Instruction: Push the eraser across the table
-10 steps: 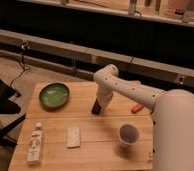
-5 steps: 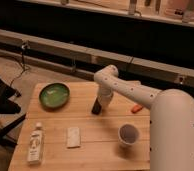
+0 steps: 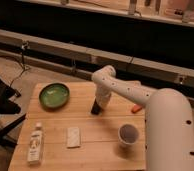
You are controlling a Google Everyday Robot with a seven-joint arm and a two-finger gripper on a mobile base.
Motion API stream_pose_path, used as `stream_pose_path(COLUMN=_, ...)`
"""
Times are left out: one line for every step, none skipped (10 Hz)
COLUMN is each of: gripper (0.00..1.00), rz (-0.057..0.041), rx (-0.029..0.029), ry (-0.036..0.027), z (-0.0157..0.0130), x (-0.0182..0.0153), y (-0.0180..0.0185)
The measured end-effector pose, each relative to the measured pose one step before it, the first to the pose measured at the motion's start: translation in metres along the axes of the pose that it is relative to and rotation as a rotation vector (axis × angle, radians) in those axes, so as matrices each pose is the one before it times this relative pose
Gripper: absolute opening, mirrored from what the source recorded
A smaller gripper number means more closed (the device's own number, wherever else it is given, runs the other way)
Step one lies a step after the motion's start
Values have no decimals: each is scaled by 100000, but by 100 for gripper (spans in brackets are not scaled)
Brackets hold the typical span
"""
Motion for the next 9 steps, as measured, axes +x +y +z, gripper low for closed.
stream_pose_path(gripper=0, rz=-34, rx=56, ry=45, z=-86, x=-2, y=-27)
stream_pose_path(gripper=0, rz=-71, rx=33, ry=8, z=-48, x=-14, y=-33)
stream_pose_path(gripper=0, rz=-22, rx=5, ry=-19, z=0, x=-14, y=-14)
stream_pose_path(gripper=0, rz=-156, rx=-3, ry=-1, z=2, x=-21, y=-58)
stream_pose_path(gripper=0, rz=-1019, rx=115, ry=-401, z=127, x=-205, y=-367)
stream_pose_path(gripper=0, rz=-884, rx=62, ry=-334, z=94, x=-240, y=-375)
stream_pose_path(gripper=0, rz=82, rx=41, ry=-2, z=-62, x=28, y=34)
stream_pose_path(gripper=0, rz=-86, rx=89, ry=-20, z=-89, x=-37, y=-44)
stream_pose_path(gripper=0, rz=-41, rx=-141, ry=-37, z=-7, x=-20, y=15)
